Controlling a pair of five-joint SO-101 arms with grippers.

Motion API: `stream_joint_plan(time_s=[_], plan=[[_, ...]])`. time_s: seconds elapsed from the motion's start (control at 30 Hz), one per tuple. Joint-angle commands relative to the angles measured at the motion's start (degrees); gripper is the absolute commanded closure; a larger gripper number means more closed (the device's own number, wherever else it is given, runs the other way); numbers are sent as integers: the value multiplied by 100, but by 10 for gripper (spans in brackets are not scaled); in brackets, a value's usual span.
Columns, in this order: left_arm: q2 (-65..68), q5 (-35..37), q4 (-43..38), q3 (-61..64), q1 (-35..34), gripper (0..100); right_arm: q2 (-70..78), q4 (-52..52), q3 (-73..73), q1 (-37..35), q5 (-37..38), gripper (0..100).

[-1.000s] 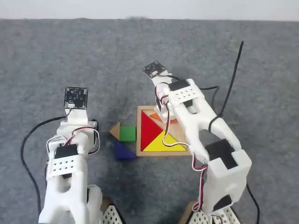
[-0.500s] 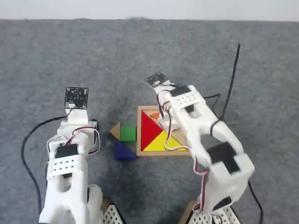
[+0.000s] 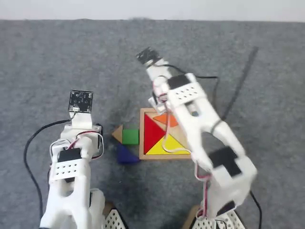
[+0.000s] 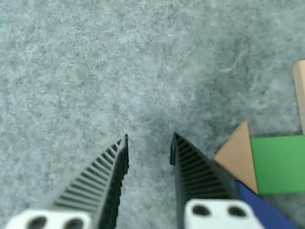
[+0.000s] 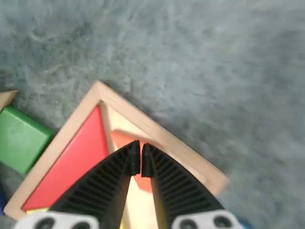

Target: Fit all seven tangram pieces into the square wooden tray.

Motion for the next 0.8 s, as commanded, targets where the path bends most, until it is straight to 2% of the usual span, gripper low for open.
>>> stream_joint_plan(time_s=[0.0,0.53,0.77], plan=[[-176,53,-149,-57,35,867,593,136,-835,-163,-62,987],[-176,53,-149,-57,35,867,716,84,-53,409,-26,990],[-176,53,-149,-48,26,867,664,84,26,374,-26,990]])
